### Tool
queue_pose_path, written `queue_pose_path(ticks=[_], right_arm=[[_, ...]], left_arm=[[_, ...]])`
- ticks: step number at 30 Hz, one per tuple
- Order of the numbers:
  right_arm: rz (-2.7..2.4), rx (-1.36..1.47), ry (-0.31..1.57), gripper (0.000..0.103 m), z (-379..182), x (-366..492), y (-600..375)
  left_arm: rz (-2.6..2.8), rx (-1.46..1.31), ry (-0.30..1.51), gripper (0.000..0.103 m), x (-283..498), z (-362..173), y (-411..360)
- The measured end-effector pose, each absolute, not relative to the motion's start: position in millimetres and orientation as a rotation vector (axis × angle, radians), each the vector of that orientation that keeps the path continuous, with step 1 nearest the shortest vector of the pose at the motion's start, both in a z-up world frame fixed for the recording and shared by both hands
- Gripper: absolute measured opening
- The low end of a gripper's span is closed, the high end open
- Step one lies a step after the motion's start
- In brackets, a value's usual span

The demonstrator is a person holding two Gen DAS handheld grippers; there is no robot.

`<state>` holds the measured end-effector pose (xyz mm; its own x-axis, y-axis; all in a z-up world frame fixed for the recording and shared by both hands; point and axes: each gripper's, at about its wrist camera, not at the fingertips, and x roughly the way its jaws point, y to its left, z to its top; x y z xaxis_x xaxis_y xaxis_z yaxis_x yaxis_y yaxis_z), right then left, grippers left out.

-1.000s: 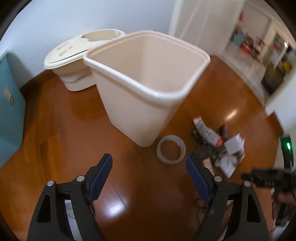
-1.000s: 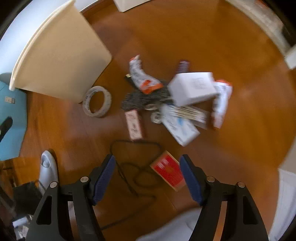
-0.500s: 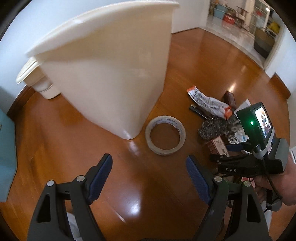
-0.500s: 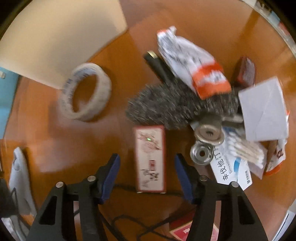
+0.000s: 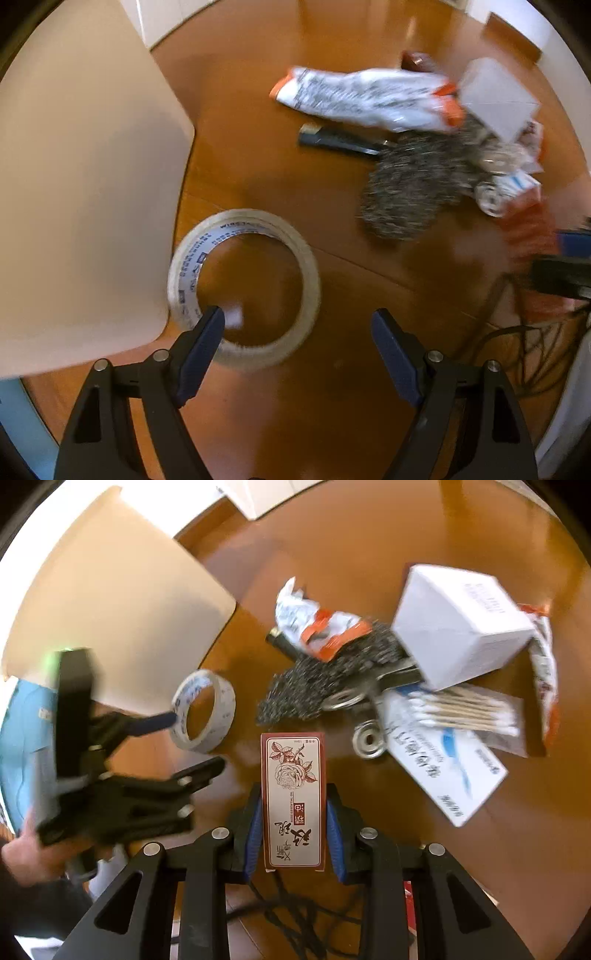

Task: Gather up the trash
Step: 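Grasp the tape roll with the left tool while the right tool grasps the patterned box, then drop the tape roll into the wastebasket with the left tool while the right tool carries the patterned box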

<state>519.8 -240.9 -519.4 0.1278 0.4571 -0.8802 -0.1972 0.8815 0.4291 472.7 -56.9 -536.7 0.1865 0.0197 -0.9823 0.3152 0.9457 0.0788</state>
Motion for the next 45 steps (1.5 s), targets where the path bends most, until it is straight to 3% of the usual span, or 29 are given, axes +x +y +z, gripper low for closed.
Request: queue_pose_path(ticks=[5,7,9,12,19,27,32,38,45], right_arm=[[0.468,0.269,1.326,0.033,-494,514,-236],[0.46,0.277,1.331,0.033,-489,517,-241],[0.453,0.276,1.334,0.033,-486,518,-241],[0.446,0.269,1.337,0.033,-476,518,-242],[0.436,0.209,1.298,0.033,-418,517,-243],[0.387,0.193,1.218,0.033,-290,497,-265],[0.382,0.168,1.136,0.033,-200,470,-278],[0.422,0.125,1.057,0.033,-133,451,-268],[0.46,0.108,1.07,0.033,-118,452,-240]], left_arm=[[-0.211,0.233,1.381,0.077,475,-544,-55],[-0.235,0.207,1.378,0.06,472,-542,-52],[-0.243,0.205,1.361,0.016,467,-537,-56],[-0.245,0.162,1.391,0.01,463,-536,-57],[-0.211,0.126,1.318,0.009,436,-477,-70],[-0.2,0.088,1.065,0.009,417,-311,-88],[-0.122,0.077,0.943,0.009,433,-227,-56],[-0.007,0.074,0.934,0.009,464,-206,-10],[0.03,0.035,0.982,0.01,483,-217,39]])
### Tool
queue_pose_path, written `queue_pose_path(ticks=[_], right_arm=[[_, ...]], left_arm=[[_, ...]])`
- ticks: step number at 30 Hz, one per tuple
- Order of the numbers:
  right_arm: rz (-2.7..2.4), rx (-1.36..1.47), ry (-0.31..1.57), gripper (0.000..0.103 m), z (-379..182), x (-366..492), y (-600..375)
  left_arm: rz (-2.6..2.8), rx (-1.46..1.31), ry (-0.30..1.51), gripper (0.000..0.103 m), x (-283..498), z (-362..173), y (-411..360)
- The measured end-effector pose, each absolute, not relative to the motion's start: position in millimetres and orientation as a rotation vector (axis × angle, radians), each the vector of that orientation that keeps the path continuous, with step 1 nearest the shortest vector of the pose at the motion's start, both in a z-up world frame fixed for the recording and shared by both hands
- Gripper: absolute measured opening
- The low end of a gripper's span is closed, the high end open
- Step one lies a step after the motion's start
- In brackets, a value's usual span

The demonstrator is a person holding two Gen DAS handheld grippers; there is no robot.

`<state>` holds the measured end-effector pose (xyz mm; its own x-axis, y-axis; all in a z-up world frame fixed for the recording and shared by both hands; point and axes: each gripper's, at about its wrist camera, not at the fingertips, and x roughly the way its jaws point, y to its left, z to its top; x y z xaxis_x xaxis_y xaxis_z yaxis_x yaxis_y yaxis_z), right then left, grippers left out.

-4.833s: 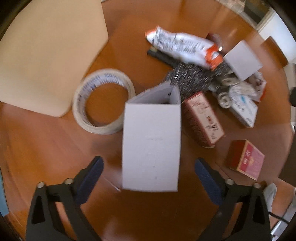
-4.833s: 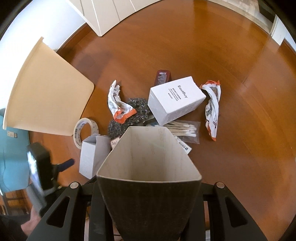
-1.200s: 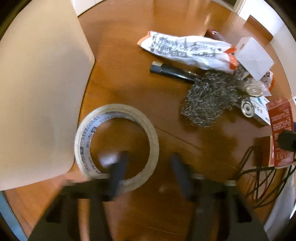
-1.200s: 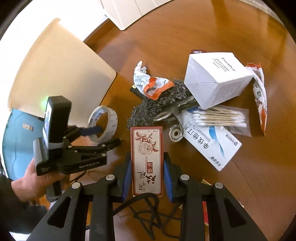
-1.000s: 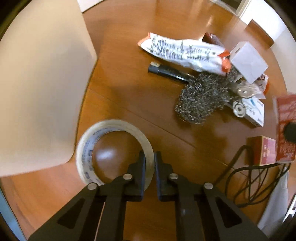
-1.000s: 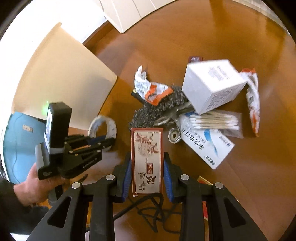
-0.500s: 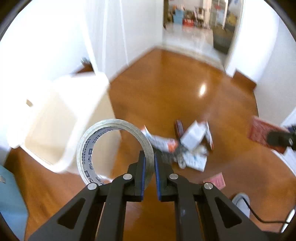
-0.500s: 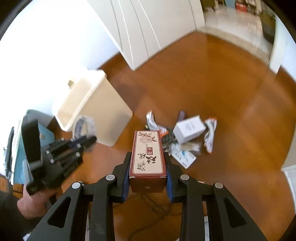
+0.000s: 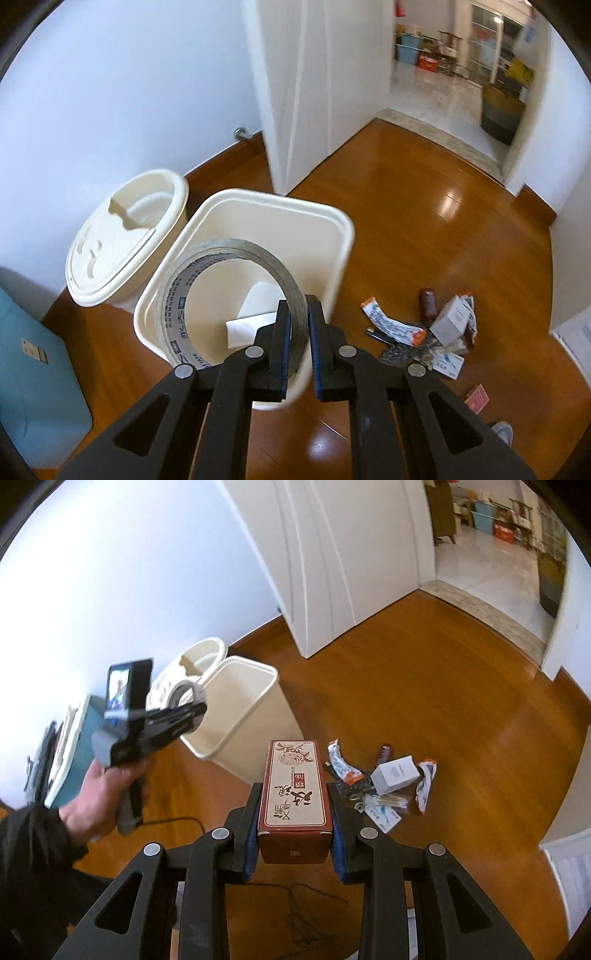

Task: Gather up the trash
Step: 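Drop the tape roll into the wastebasket with the left tool while the right tool carries the patterned box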

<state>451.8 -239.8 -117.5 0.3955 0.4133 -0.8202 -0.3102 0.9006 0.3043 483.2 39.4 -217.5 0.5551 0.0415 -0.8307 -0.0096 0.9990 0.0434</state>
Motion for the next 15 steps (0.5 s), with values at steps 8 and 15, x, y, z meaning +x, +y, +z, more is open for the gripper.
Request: queue_pose_path(ticks=[8,15], right_arm=[[0.457,0.066,1.1,0.032,-128,460,-219],[0.45,0.036,1.102,0.033,-126,470,-199]], left_arm=[[0.061,-0.086,1.02,0.067,492,-230,85],[0.077,-0.11,0.993,0.089,473,-191,109]])
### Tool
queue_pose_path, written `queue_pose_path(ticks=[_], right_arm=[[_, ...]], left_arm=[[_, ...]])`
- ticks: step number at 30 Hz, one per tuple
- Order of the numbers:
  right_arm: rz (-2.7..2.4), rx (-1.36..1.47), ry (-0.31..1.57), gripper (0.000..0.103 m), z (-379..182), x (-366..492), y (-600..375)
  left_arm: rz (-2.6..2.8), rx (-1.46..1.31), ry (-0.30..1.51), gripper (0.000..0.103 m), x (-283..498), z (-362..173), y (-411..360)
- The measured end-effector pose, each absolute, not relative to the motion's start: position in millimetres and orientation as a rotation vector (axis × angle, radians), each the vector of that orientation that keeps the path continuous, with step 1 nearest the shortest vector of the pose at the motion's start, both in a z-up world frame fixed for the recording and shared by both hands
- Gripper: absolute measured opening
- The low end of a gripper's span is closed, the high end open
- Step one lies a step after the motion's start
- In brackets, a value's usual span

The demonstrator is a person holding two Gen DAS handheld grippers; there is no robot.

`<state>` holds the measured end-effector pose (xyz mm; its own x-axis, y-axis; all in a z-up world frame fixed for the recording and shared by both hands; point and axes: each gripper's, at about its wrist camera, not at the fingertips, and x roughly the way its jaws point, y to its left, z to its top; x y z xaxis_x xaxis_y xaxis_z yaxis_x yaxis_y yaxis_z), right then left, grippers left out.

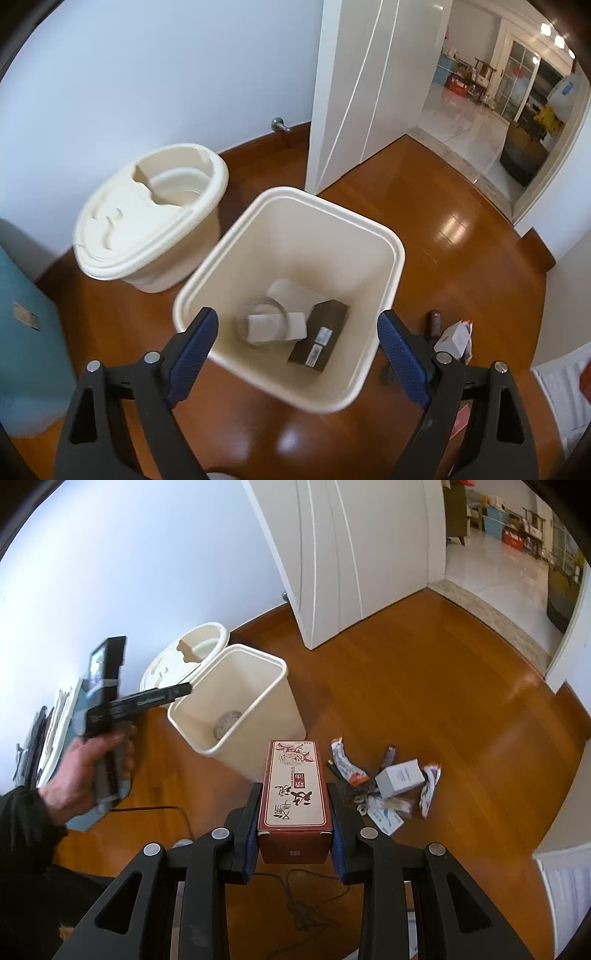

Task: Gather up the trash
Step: 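Drop the tape roll into the wastebasket with the left tool while the right tool carries the patterned box, then open the right tool over the wastebasket to drop the patterned box, then grasp the white EastBuy box from the pile with the right tool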

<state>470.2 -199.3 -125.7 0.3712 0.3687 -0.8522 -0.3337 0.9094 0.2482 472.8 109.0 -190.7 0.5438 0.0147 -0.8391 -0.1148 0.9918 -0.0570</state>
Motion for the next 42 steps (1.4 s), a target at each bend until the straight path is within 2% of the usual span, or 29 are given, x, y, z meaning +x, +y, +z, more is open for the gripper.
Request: queue_pose_path(ticks=[4,11,13,18,25,29,30,33,34,38,42], right_arm=[[0.466,0.017,1.09,0.032,-117,480,-175],[0.524,-0.013,1.008,0.032,-110,516,-93],[0.529,-0.032,1.001,0.032,-119,533,-56],[0.505,-0.033,1.074,0.033,-161,574,18],[0.534,0.009,1.171,0.036,-194,599,58],[0.558,0.057,1.195,0.036,-185,589,22],[0.564,0.061,1.195,0.039,-181,586,11],[0.541,0.02,1.204,0.06,-178,566,-60],[0.503,0.005,1.208,0.064,-183,562,-91],[0.305,-0.032,1.272,0.064,-234,553,-207],[0.17,0.106,1.35,0.064,-297,558,-291]], left_arm=[[0.111,-0.076,0.983,0.089,440,-143,117],[0.142,-0.265,0.891,0.089,377,-69,162],[0.176,-0.308,0.864,0.089,366,-68,178],[0.213,-0.367,0.926,0.089,371,-85,211],[0.253,-0.407,0.94,0.089,384,-92,234],[0.238,-0.359,0.954,0.089,385,-96,222],[0.23,-0.352,0.958,0.089,386,-97,216],[0.211,-0.295,0.97,0.089,390,-101,200],[0.204,-0.28,0.971,0.089,391,-103,193],[0.13,-0.181,0.96,0.089,402,-116,146],[0.035,-0.049,0.981,0.089,420,-143,87]])
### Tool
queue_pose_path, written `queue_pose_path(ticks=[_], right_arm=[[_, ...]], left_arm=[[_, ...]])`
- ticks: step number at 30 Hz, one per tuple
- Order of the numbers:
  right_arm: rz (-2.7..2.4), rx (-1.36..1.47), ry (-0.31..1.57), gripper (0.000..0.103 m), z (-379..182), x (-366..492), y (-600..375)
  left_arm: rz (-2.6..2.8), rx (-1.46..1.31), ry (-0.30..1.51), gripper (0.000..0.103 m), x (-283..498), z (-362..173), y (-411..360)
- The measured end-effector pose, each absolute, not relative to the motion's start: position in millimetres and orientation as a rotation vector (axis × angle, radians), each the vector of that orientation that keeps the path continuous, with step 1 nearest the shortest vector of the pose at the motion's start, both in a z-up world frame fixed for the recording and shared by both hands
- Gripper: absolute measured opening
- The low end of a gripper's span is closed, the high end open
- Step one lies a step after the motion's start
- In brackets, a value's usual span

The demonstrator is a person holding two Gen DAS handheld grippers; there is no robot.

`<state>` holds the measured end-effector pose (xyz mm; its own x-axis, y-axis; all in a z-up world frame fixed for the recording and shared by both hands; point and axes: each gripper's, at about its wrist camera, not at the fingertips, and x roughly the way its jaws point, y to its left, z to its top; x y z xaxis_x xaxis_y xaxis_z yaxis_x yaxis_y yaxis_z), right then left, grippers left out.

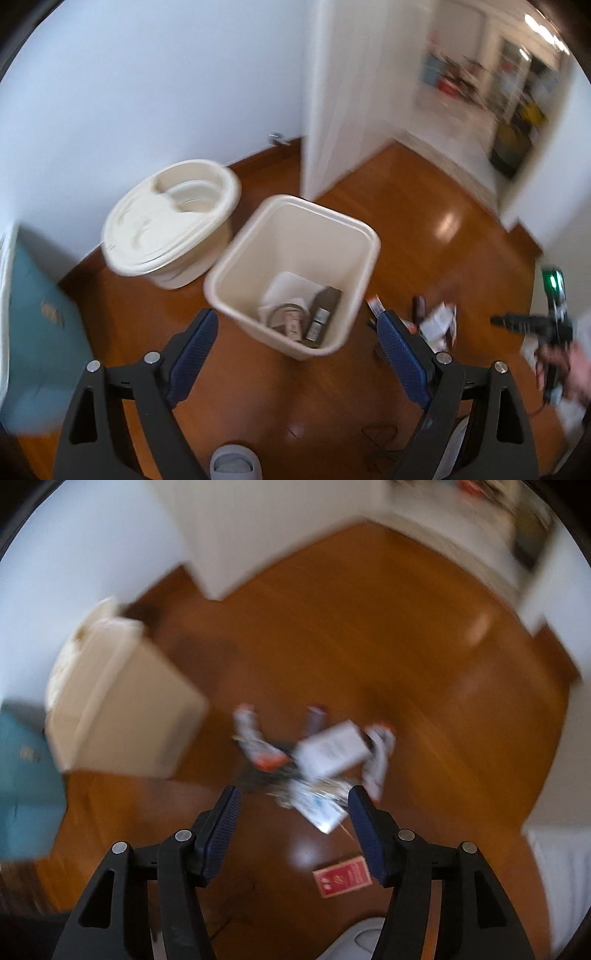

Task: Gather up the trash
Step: 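Grasp the white EastBuy box from the pile with the right tool, then grasp the orange-and-white wrapper with the left tool while the right tool holds the EastBuy box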

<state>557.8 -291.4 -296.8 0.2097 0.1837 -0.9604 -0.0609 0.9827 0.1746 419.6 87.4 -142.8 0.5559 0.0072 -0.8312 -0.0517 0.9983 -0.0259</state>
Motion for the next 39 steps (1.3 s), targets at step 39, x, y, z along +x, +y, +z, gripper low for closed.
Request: queue_pose_path(ticks=[39], right_arm=[[0.081,0.73,1.326,0.057,-435,615,-352]], left_arm=[[0.025,-0.111,1.298,0.089,518,-362,-83]])
